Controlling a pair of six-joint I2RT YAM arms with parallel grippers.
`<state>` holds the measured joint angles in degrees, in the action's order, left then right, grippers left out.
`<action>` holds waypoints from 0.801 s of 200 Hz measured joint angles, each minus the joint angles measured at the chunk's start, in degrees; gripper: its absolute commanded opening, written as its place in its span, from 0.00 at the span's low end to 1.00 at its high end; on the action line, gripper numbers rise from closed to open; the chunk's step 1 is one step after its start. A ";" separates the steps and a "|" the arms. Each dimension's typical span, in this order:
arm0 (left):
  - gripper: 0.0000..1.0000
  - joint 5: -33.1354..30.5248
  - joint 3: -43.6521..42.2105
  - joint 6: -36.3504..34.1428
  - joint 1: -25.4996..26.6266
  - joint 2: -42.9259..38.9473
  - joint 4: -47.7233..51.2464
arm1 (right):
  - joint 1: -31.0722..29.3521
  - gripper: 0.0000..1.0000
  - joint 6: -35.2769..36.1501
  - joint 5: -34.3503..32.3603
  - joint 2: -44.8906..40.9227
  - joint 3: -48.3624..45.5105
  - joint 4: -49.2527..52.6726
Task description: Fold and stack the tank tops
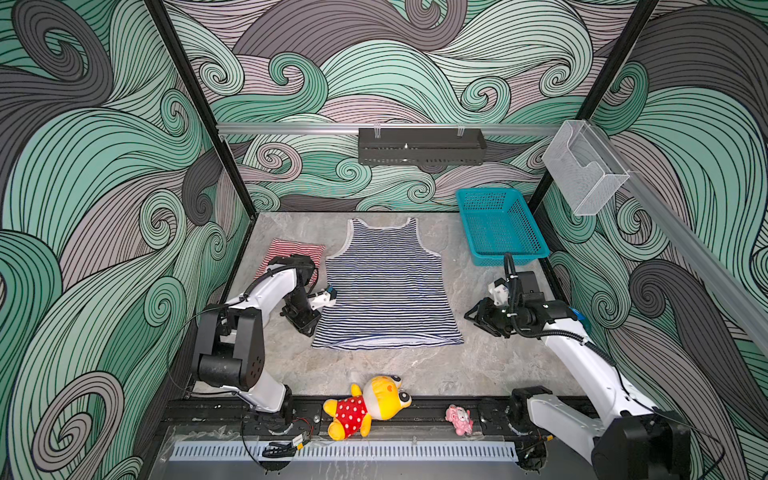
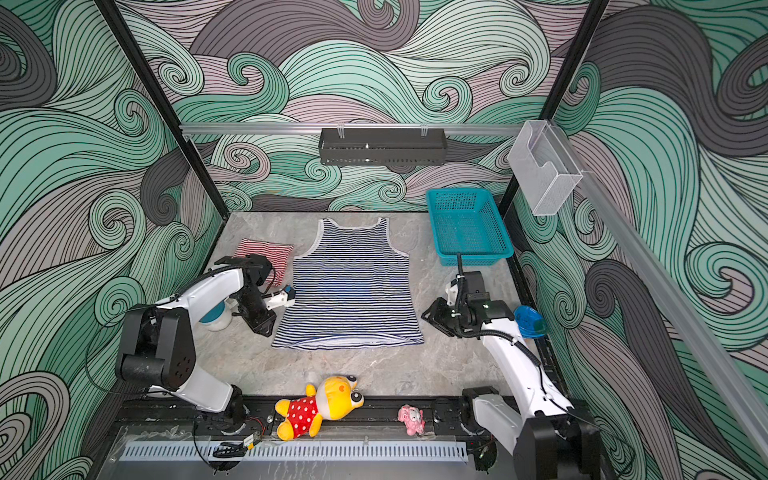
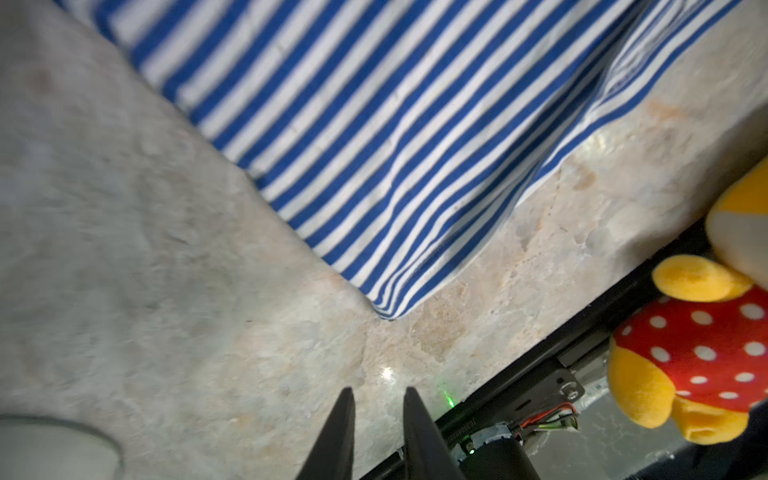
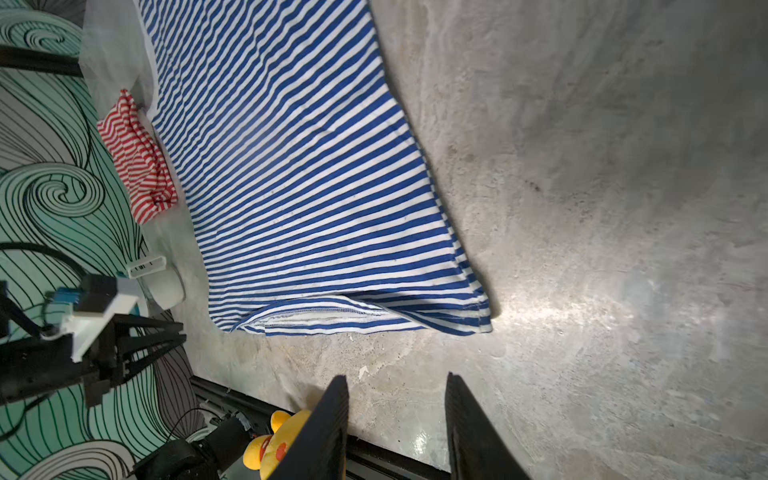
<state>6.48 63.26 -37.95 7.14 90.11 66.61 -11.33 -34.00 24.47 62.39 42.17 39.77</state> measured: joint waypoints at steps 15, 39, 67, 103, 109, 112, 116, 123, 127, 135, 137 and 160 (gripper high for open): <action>0.26 1.57 4.52 1.05 0.20 1.38 -0.31 | -5.55 0.32 -1.44 -1.31 5.44 1.27 -1.68; 0.26 3.96 9.75 3.96 3.10 6.64 -1.97 | -12.31 0.29 -3.56 -3.26 15.61 3.48 -5.38; 0.26 7.39 10.88 7.21 9.90 12.61 -4.63 | -16.17 0.35 -4.66 -4.50 23.69 8.22 -8.24; 0.26 13.11 14.01 10.80 16.41 18.27 -5.40 | -18.23 0.39 -5.31 -5.05 28.89 11.10 -11.30; 0.26 13.75 14.60 11.30 17.03 18.93 -5.68 | -18.25 0.40 -5.31 -5.18 29.27 11.10 -11.34; 0.26 13.97 14.78 11.58 17.31 19.15 -5.84 | -18.27 0.40 -5.31 -5.27 29.38 11.10 -11.32; 0.26 14.34 15.10 11.89 17.84 19.50 -6.10 | -18.27 0.40 -5.33 -5.55 29.53 11.06 -11.30; 0.26 14.84 15.52 12.37 18.58 19.98 -6.51 | -18.29 0.40 -5.40 -6.01 29.55 11.04 -11.28; 0.26 15.06 15.65 12.70 18.97 20.13 -6.75 | -18.27 0.40 -5.44 -6.27 29.55 11.02 -11.26; 0.26 15.52 15.74 13.22 19.80 20.46 -7.41 | -18.27 0.40 -5.49 -6.64 29.46 11.02 -11.28; 0.26 15.58 15.74 13.33 19.98 20.50 -7.52 | -18.27 0.40 -5.49 -6.73 29.46 11.02 -11.30; 0.26 16.04 15.72 14.75 22.38 21.16 -9.07 | -18.27 0.40 -5.70 -7.56 29.59 10.91 -11.30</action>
<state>22.52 78.98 -23.20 29.52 111.26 57.54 -29.61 -39.70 16.91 91.98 53.08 28.47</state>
